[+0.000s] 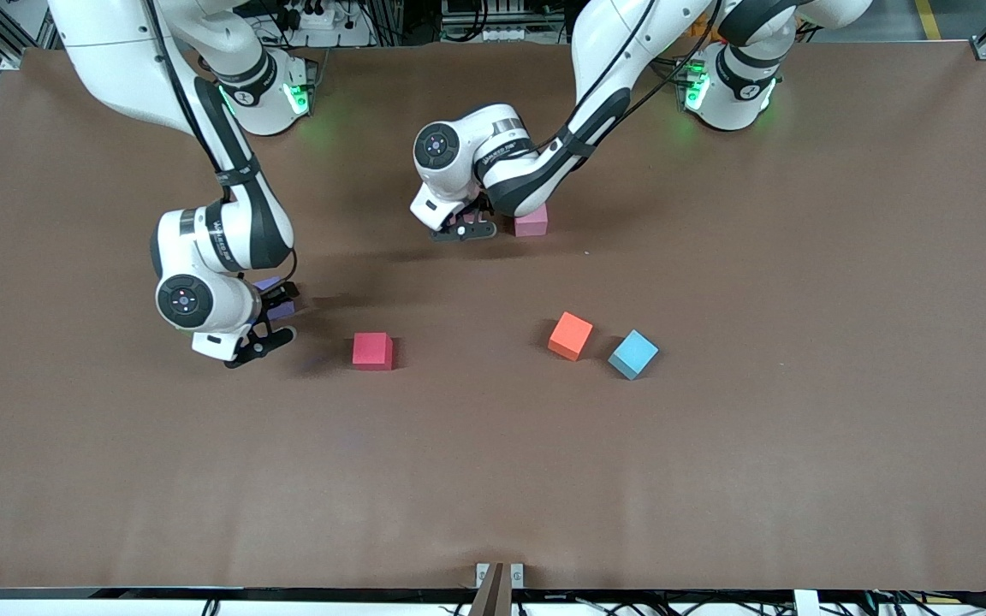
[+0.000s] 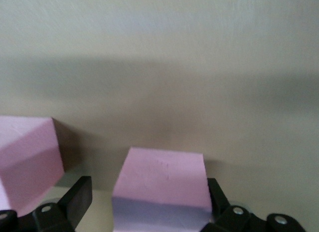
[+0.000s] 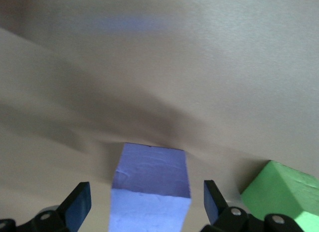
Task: Arrange blocks into number 1
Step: 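Place the pink cube against the yellow cube with the left gripper, then grasp the orange cube with the left gripper while the right gripper carries purple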
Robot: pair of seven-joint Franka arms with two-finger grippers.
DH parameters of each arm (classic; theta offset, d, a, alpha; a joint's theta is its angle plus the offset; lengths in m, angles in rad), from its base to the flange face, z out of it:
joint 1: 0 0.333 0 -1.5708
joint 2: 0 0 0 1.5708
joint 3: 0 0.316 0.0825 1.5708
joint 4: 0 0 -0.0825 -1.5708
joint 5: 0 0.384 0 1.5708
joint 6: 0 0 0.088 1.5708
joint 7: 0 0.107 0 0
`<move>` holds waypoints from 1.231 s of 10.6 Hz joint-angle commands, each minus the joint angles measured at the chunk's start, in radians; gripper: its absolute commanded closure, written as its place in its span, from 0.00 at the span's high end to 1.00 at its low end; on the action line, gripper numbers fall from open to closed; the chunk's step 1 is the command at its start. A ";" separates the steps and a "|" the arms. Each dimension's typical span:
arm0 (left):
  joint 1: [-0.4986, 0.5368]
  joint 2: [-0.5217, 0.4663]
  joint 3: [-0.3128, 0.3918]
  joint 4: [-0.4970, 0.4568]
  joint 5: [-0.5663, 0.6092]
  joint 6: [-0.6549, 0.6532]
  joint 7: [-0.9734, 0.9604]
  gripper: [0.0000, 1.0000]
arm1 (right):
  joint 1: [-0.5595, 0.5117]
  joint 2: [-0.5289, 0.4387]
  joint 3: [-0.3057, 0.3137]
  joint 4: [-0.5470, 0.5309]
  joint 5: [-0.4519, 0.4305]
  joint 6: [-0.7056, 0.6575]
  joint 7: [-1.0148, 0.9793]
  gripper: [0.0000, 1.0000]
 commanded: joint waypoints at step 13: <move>0.384 -0.180 0.086 -0.008 0.014 -0.095 -0.014 1.00 | 0.029 -0.044 -0.009 -0.048 0.023 0.010 -0.007 0.30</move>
